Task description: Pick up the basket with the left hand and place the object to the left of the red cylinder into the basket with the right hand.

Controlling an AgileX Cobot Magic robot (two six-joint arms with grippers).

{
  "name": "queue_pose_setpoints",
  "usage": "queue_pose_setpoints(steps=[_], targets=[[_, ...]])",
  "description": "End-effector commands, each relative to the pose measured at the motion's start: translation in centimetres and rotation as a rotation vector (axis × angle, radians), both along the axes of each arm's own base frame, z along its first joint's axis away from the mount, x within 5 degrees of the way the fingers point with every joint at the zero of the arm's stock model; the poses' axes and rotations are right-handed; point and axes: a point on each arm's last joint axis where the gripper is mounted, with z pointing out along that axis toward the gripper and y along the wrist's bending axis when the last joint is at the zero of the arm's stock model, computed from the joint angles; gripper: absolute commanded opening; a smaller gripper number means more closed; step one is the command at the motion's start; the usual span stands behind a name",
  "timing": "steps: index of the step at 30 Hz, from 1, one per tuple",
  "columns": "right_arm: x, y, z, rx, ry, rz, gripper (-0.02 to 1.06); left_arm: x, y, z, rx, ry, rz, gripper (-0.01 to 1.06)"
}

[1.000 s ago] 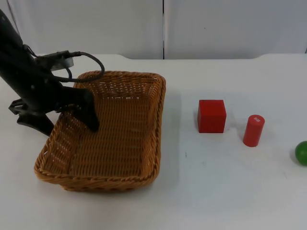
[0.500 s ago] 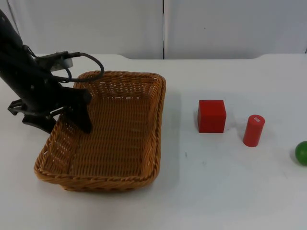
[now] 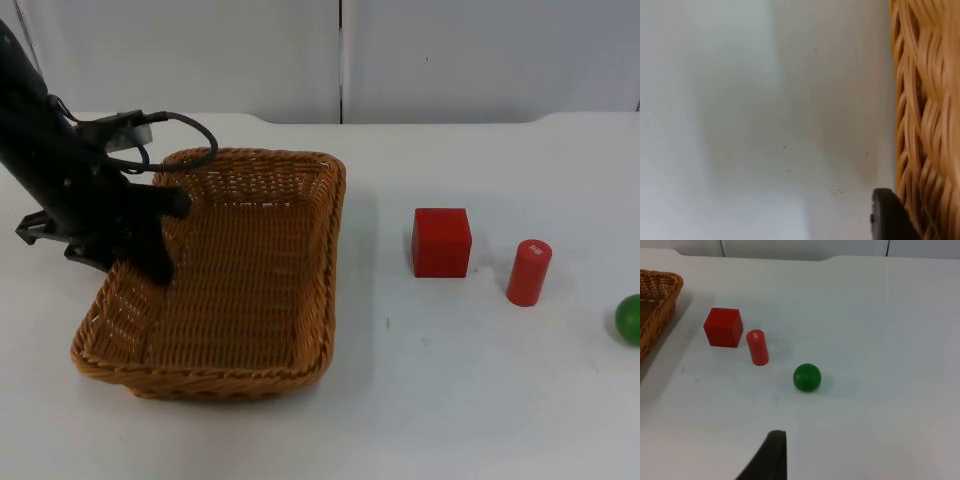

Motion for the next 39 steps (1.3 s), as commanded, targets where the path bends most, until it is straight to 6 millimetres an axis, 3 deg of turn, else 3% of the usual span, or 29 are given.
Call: queue_pose_setpoints(steps=[1, 3, 8, 20, 30, 35, 39], targets=[[0.0, 0.0, 0.0, -0.001, -0.004, -0.003, 1.05, 0.1, -0.2, 0.0, 0.000, 0.004, -0.002, 0.24], [0.0, 0.0, 0.0, -0.001, -0.004, -0.003, 1.05, 0.1, -0.2, 0.0, -0.006, 0.003, 0.006, 0.13], [0.0, 0.0, 0.0, -0.001, -0.004, -0.003, 1.05, 0.2, -0.3, 0.1, -0.020, 0.008, 0.041, -0.01], [0.0, 0.0, 0.0, -0.001, -0.004, -0.003, 1.05, -0.4, -0.9, 0.8, -0.092, 0.086, 0.093, 0.00], [0.0, 0.0, 0.0, -0.001, -0.004, -0.003, 1.05, -1.9, -0.9, 4.9, -0.110, 0.066, 0.103, 0.00], [0.0, 0.0, 0.0, -0.001, -0.004, -0.003, 1.05, -3.2, -1.0, 6.9, -0.125, 0.074, 0.109, 0.00], [0.0, 0.0, 0.0, -0.001, -0.004, -0.003, 1.05, -5.0, -0.9, 9.6, -0.135, 0.038, 0.108, 0.00]])
